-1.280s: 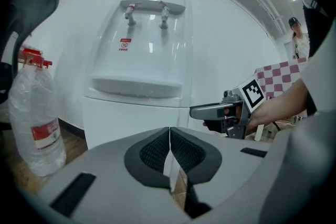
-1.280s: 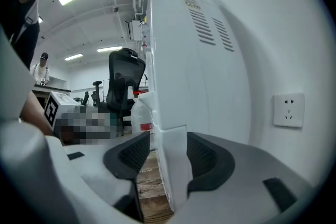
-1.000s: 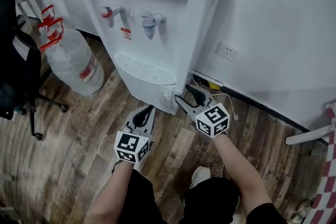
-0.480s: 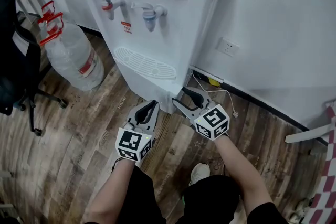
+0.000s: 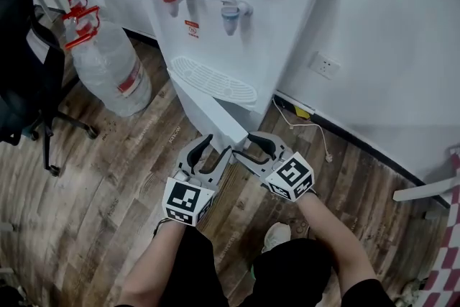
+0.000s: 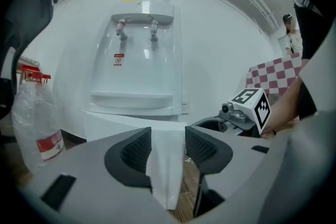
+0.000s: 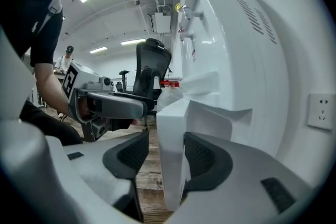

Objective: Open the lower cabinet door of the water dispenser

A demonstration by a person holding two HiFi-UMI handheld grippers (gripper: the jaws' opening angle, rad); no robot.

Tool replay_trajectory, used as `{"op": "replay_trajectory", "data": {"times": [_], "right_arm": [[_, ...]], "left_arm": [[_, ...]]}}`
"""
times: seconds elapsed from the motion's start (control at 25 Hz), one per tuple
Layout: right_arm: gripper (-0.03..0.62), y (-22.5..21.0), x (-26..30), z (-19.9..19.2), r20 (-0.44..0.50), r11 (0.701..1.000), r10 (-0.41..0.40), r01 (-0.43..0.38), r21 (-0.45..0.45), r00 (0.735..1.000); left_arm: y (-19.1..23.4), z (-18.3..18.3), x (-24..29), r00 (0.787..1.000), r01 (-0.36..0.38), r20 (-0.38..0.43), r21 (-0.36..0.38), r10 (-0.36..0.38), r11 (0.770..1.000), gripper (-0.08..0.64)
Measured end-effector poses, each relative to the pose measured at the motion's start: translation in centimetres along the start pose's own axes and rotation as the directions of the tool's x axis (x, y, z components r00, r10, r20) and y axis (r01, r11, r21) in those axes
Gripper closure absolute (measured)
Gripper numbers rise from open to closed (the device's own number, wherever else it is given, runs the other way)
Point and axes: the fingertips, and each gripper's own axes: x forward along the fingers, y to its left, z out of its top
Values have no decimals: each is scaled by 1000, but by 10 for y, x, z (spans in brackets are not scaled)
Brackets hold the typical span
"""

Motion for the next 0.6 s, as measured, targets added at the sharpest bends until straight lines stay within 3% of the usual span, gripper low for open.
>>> {"op": "replay_trajectory", "data": {"times": [0.2, 0.6], "right_arm": [[365, 30, 9, 2, -12, 997, 78, -78, -24, 997], [365, 73, 24, 6, -26, 977, 203, -204, -54, 979]], "left_arm": [[3, -5, -15, 999, -43, -5, -1, 43, 999, 257], [18, -4, -37, 986, -169, 7, 69, 169, 983, 236]]}}
